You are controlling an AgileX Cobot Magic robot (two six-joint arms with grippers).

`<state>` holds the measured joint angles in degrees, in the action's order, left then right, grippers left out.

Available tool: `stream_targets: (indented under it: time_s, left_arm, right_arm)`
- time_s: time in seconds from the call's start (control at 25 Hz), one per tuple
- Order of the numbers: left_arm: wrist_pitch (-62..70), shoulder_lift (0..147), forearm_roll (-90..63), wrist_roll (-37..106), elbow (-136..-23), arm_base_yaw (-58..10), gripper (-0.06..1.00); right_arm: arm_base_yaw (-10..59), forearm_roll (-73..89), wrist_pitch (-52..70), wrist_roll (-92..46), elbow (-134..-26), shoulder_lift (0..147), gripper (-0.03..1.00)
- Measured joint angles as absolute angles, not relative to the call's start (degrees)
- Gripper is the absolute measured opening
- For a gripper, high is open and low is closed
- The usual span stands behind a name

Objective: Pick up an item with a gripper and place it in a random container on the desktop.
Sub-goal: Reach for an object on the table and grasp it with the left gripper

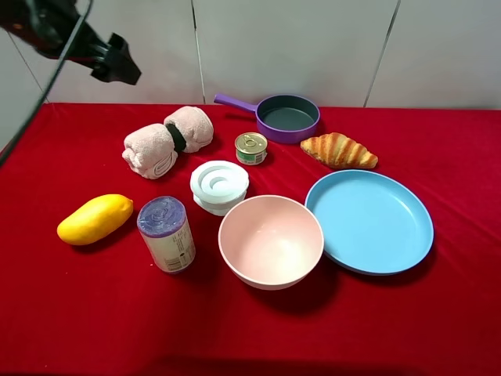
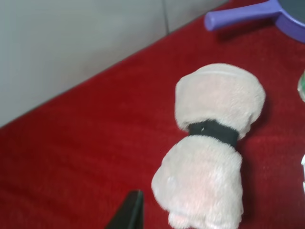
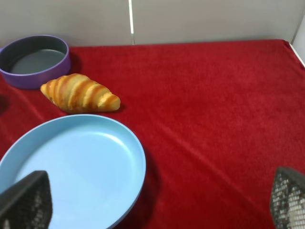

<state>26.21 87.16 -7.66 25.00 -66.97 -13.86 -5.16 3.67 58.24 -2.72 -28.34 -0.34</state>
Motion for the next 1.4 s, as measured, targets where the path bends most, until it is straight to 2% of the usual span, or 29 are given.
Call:
stream_targets:
  time_s: [0.72, 1.4]
  left_arm:
    - [24.3, 106.7, -7.9, 30.2, -75.0, -17.2, 0.98]
    - [19.1, 114.2, -6.5, 31.8, -75.0, -17.2, 0.98]
  right_arm:
    - [-5.2, 3.7, 58.2, -2.7, -28.3, -0.3, 0.69]
    - [-5.2, 3.7, 58.2, -2.7, -28.3, -0.3, 0.69]
